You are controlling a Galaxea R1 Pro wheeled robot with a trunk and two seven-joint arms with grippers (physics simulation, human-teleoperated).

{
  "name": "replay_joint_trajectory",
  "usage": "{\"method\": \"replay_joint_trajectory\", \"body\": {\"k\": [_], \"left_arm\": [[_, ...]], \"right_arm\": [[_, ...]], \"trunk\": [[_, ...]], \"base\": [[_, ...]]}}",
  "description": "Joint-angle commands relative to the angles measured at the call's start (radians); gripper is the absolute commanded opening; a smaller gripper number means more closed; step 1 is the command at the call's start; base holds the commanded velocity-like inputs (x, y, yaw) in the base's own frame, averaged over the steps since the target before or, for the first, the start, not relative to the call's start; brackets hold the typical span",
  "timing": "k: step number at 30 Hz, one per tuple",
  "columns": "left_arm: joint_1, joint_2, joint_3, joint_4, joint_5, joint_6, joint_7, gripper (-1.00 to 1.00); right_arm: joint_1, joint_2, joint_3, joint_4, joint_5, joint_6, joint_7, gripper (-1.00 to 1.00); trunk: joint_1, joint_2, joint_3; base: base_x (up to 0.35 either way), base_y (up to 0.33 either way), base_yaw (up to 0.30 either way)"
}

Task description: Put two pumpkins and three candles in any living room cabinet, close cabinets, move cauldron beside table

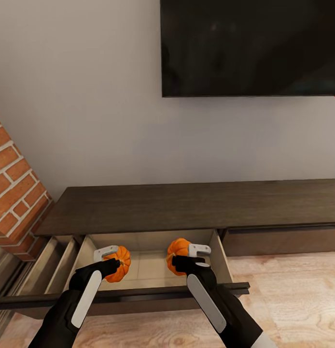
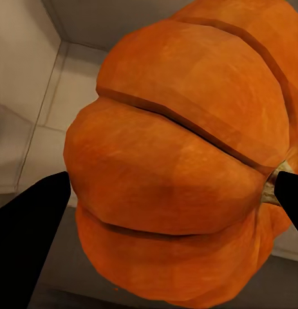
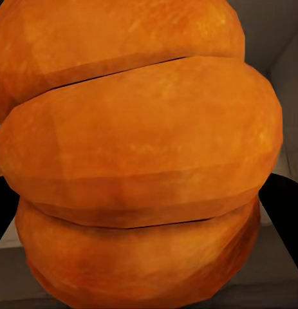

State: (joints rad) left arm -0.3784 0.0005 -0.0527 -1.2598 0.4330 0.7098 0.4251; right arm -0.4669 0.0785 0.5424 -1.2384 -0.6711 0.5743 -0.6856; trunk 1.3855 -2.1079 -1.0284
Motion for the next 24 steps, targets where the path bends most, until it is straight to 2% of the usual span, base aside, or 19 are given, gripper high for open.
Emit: {"method": "replay_joint_trajectory", "body": {"k": [1, 18, 24], "left_arm": [[-0.001, 0.0, -0.001, -0.001, 0.01, 0.002, 0.009, -1.0], [-0.001, 0.001, -0.001, -0.001, 0.009, 0.002, 0.01, -1.0], [-0.001, 0.001, -0.001, -0.001, 0.009, 0.002, 0.011, -1.0]], "right_arm": [[-0.001, 0.0, 0.002, -0.001, -0.006, 0.002, -0.009, -1.0], [-0.001, 0.001, 0.002, 0.005, -0.007, 0.001, -0.008, -1.0], [-0.001, 0.001, 0.002, 0.005, -0.008, 0.002, -0.008, -1.0]], "trunk": [[0.0, 0.0, -0.001], [0.0, 0.0, -0.001], [0.023, -0.042, -0.02]], "base": [[0.137, 0.0, 0.0], [0.05, 0.0, 0.0], [0.001, 0.0, 0.0]]}}
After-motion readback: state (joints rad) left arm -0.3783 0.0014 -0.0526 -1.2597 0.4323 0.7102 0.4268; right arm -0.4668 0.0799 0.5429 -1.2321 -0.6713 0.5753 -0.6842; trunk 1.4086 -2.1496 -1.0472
